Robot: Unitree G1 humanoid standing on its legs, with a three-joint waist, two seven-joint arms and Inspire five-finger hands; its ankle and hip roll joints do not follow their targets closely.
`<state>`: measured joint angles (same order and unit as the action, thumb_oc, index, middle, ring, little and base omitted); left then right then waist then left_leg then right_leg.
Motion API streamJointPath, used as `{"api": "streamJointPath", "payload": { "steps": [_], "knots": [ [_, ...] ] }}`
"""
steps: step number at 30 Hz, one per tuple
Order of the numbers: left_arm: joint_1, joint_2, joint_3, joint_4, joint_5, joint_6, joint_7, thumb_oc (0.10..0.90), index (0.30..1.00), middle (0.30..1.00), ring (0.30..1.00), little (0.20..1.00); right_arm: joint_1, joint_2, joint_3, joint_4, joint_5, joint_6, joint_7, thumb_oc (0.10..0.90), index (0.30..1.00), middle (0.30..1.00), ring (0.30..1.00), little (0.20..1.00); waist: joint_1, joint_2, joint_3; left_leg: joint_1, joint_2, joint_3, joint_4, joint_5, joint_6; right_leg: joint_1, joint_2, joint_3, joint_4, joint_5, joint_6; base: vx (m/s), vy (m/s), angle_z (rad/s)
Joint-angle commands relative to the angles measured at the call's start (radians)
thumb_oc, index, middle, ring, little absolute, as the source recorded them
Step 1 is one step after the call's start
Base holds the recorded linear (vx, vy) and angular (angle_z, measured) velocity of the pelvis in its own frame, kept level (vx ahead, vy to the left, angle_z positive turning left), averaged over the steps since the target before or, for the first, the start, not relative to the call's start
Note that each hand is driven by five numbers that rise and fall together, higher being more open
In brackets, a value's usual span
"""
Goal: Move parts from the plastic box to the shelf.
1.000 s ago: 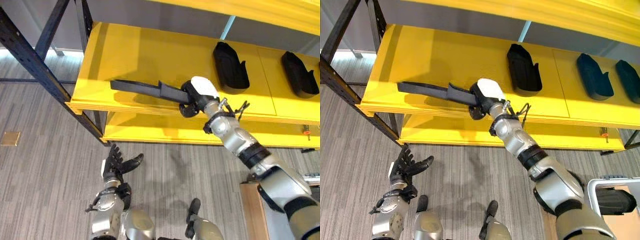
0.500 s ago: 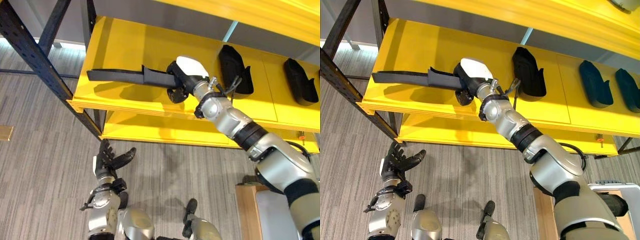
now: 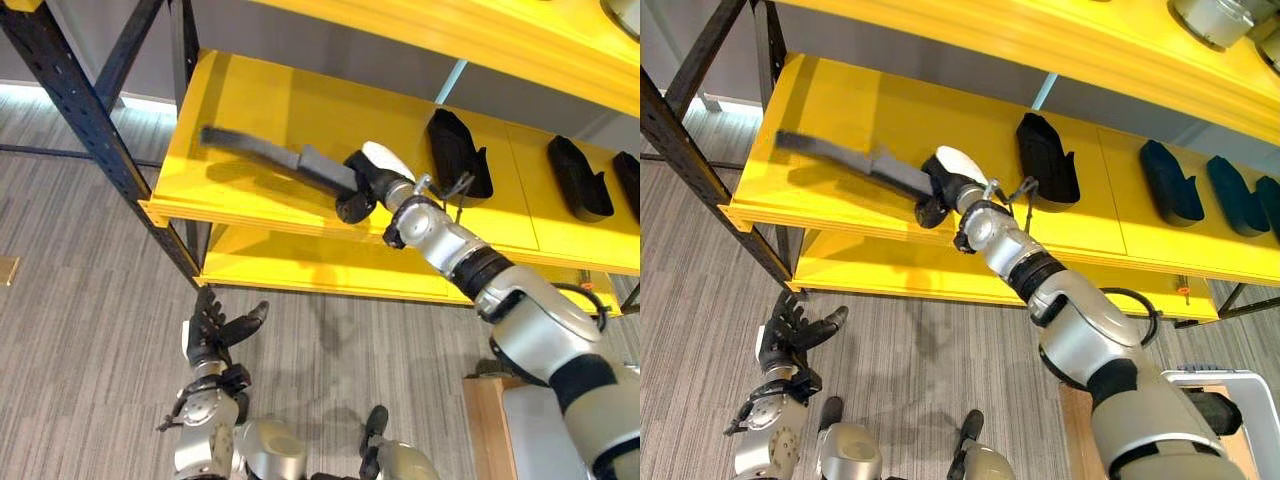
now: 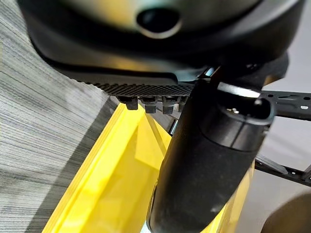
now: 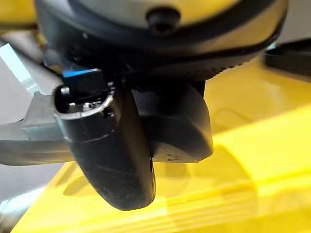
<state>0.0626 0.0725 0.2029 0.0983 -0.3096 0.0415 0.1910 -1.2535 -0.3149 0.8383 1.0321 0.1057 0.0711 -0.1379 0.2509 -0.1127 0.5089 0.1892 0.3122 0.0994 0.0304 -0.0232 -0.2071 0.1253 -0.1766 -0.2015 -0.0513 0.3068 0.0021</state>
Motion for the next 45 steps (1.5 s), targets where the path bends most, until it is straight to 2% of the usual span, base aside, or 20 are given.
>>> {"api": "streamJointPath", "payload": {
  "steps": [1, 8, 17, 32, 45],
  "knots": [
    [0.03, -0.031, -0.065, -0.166, -0.014, -0.095, -0.026, 0.9, 1.0, 1.0, 1.0, 1.0, -0.233, -0.041, -0.024, 0.045, 0.034, -0.046, -0.08, 0.4, 0.3, 0.3, 0.3, 0.3, 0.007, 0.055, -0.048, 0.052, -0.08, 0.066, -0.118, 0.052, 0.098, 0.086, -0.081, 0.023, 0.034, -0.134, 0.084, 0.0, 0.011, -0.04],
    [0.012, -0.022, -0.096, -0.149, -0.012, -0.098, -0.031, 0.9, 1.0, 1.0, 1.0, 1.0, -0.26, -0.064, -0.091, 0.099, 0.031, -0.044, -0.118, 0.4, 0.3, 0.3, 0.3, 0.3, 0.025, 0.086, -0.017, 0.02, -0.083, 0.06, -0.118, 0.06, 0.1, 0.085, -0.087, 0.002, 0.02, -0.137, 0.089, -0.01, 0.008, 0.03],
    [-0.043, -0.022, -0.119, -0.131, -0.018, -0.102, -0.016, 0.9, 1.0, 1.0, 1.0, 1.0, -0.283, -0.038, -0.206, 0.062, 0.067, -0.055, -0.197, 0.4, 0.3, 0.3, 0.3, 0.3, 0.017, 0.119, 0.011, -0.045, -0.097, 0.052, -0.118, 0.072, 0.104, 0.061, -0.104, -0.015, -0.002, -0.137, 0.093, -0.03, 0.038, 0.04],
    [-0.062, 0.005, -0.147, -0.13, -0.032, -0.115, 0.015, 0.9, 1.0, 1.0, 1.0, 1.0, -0.301, 0.022, -0.334, 0.082, 0.123, -0.068, -0.27, 0.4, 0.3, 0.3, 0.3, 0.3, 0.031, 0.125, 0.011, -0.111, -0.125, 0.042, -0.118, 0.072, 0.108, 0.017, -0.135, -0.017, -0.018, -0.126, 0.085, 0.0, 0.044, 0.03],
    [-0.068, 0.014, -0.164, -0.146, -0.038, -0.125, 0.043, 0.9, 1.0, 1.0, 1.0, 1.0, -0.344, -0.025, -0.352, 0.132, 0.096, -0.067, -0.331, 0.4, 0.3, 0.3, 0.3, 0.3, 0.034, 0.138, 0.011, -0.15, -0.141, 0.04, -0.118, 0.067, 0.11, -0.014, -0.159, -0.022, -0.015, -0.12, 0.084, 0.0, 0.055, 0.06]
  ]
}}
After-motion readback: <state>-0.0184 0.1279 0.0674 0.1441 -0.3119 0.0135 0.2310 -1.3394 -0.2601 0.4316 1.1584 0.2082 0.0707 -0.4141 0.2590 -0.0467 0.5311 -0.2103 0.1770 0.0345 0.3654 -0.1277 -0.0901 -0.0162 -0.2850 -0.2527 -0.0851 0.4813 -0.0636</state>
